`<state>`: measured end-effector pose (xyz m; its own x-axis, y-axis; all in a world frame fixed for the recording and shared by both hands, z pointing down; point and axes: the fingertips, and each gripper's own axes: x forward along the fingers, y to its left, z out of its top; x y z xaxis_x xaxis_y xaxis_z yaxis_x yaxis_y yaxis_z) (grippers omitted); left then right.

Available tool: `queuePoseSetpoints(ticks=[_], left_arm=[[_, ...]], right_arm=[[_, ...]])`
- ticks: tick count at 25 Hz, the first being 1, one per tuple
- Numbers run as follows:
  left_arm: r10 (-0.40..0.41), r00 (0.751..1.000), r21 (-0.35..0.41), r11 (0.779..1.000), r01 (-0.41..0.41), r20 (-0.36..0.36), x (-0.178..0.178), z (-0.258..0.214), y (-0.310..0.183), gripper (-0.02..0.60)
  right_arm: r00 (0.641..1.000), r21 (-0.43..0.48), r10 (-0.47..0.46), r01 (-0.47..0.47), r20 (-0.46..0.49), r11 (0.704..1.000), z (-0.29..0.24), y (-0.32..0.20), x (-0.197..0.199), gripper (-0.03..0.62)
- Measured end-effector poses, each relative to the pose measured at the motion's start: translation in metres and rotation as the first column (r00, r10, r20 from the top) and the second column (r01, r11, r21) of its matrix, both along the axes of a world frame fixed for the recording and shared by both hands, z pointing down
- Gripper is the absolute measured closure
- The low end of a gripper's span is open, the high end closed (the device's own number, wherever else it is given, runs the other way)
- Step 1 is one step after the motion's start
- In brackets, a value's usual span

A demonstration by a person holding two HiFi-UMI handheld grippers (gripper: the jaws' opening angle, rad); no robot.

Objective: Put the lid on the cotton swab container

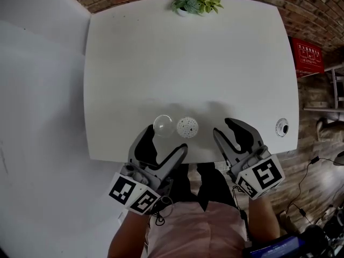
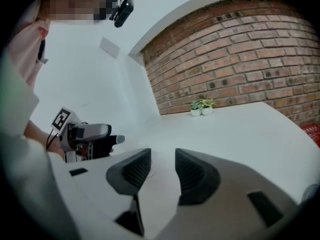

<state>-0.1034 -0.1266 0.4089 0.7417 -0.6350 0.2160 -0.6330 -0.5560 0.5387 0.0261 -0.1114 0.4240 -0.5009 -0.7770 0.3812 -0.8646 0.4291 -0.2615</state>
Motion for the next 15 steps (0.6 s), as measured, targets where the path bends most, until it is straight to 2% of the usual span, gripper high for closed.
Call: queuePoseSetpoints(ticks=[8,15], left_arm=[[0.046,0.998,0.058,0.997,-0.048,0.036,0.017,-0.024,0.011,0.144],[0.103,0.99,0.101,0.988,-0.113,0.098,0.036,-0.034,0.022,0.146]], right_arm=[[1.0,0.027,-0.008,0.008,0.021,1.0,-0.012,-0.006,0.001,0.437],[0.999,0.044,-0.003,0.001,0.039,0.999,-0.018,-0.006,0.008,0.437]])
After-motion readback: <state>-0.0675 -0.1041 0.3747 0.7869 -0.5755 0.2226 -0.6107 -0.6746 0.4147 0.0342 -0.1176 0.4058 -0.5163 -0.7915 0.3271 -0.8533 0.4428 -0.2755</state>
